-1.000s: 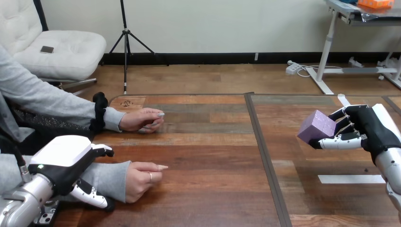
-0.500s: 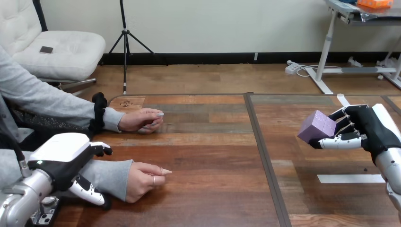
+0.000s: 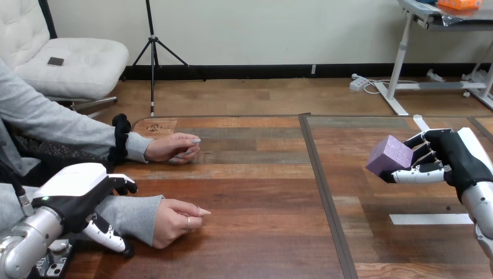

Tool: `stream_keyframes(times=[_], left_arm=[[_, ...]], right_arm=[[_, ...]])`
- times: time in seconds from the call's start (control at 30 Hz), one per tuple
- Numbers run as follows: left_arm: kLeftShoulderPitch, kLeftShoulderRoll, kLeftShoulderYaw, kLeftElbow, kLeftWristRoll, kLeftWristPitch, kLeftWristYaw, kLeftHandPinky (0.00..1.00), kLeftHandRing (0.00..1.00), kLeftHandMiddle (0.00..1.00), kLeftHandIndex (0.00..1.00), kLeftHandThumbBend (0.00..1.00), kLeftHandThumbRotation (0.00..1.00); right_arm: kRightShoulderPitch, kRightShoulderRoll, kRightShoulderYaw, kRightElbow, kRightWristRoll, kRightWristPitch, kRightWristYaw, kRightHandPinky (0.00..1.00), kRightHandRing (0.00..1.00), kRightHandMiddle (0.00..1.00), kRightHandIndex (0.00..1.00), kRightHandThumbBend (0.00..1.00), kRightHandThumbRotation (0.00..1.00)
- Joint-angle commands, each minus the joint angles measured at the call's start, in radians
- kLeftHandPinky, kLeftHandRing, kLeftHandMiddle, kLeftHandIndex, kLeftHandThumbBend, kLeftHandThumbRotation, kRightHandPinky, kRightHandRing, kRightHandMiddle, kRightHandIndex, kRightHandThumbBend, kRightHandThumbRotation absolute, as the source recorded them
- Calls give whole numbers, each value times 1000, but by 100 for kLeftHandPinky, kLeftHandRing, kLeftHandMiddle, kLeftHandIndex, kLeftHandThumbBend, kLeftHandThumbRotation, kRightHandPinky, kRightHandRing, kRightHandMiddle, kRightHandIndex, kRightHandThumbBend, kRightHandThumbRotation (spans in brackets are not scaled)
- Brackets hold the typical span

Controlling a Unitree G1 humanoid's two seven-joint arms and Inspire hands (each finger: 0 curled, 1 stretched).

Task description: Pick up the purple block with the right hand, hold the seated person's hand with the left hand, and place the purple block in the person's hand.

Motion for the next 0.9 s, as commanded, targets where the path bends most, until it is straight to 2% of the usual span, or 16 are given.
stream_keyframes(times=[0.0,0.23,0.47,0.87], left_arm=[[-36,9,-7,15,-28,-16,-5,61,73,76,76,100,12],[-34,3,-8,-7,-57,10,-54,55,67,72,72,99,4],[-41,0,-17,-10,-72,3,-81,48,57,63,64,96,1],[-45,-7,-26,3,-82,-25,-75,36,42,49,51,89,0]], right_arm=[[-48,-6,-13,-38,4,-15,-19,38,41,45,45,86,0],[-50,-5,-14,-36,4,-11,-20,37,41,45,46,86,0],[-50,-5,-14,-39,6,-15,-17,37,41,45,45,86,0],[-45,-7,-16,-41,8,-24,-18,37,41,44,45,86,0]])
